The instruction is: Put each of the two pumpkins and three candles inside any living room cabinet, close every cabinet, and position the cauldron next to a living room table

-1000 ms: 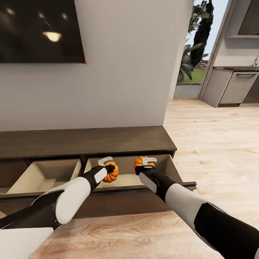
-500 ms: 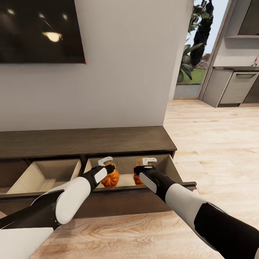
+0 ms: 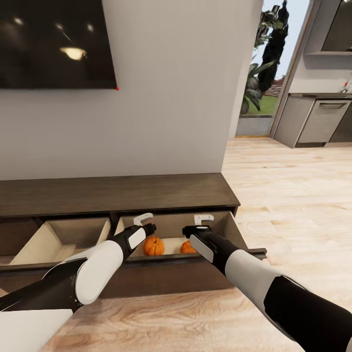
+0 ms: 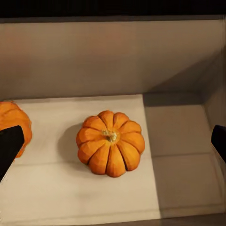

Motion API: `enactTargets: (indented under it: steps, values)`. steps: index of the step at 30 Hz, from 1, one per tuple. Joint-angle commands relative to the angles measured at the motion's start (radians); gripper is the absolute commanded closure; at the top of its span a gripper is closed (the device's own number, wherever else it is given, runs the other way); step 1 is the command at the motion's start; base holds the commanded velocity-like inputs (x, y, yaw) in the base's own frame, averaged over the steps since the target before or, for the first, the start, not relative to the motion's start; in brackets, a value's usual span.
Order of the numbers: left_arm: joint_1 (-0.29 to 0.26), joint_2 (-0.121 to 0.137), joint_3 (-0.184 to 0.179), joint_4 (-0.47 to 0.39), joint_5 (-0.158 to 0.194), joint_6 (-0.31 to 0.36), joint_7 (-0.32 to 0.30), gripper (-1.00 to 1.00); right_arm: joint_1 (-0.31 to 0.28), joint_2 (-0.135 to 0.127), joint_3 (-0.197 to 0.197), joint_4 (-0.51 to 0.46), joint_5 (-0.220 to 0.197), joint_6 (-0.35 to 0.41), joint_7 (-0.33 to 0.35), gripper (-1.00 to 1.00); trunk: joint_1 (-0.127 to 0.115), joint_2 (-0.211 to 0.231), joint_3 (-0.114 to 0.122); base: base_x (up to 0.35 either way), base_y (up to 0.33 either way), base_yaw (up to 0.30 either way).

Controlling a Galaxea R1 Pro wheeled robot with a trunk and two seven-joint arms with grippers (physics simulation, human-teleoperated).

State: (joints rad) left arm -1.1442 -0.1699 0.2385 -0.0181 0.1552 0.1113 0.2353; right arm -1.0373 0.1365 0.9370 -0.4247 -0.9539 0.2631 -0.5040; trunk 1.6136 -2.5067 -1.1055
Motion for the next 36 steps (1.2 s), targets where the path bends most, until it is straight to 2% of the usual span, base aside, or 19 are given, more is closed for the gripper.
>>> enactTargets:
  steps: [1,26,30,36]
  values:
    - [0.000,0.000,-0.003,-0.002,0.010,0.005,0.004,-1.00,-0.001,-0.001,0.008,-0.002,-0.005,0.003,-0.007,-1.00,-0.001,0.000,0.003,0.000,0.000,0.000]
    - [0.006,-0.001,-0.004,-0.002,0.009,0.009,0.012,-1.00,0.000,0.001,0.015,-0.008,0.006,-0.008,-0.008,-1.00,-0.012,0.006,0.100,0.000,0.000,0.000]
    - [0.006,-0.001,-0.003,-0.003,0.009,0.009,0.013,-1.00,0.000,-0.001,0.014,-0.009,0.007,-0.063,-0.008,-1.00,-0.014,0.007,0.115,0.000,0.000,0.000]
    - [0.006,-0.002,-0.002,-0.002,0.009,0.007,0.015,-1.00,0.001,-0.005,0.017,-0.006,0.008,-0.232,-0.007,-1.00,-0.037,0.049,0.134,0.000,0.000,0.000]
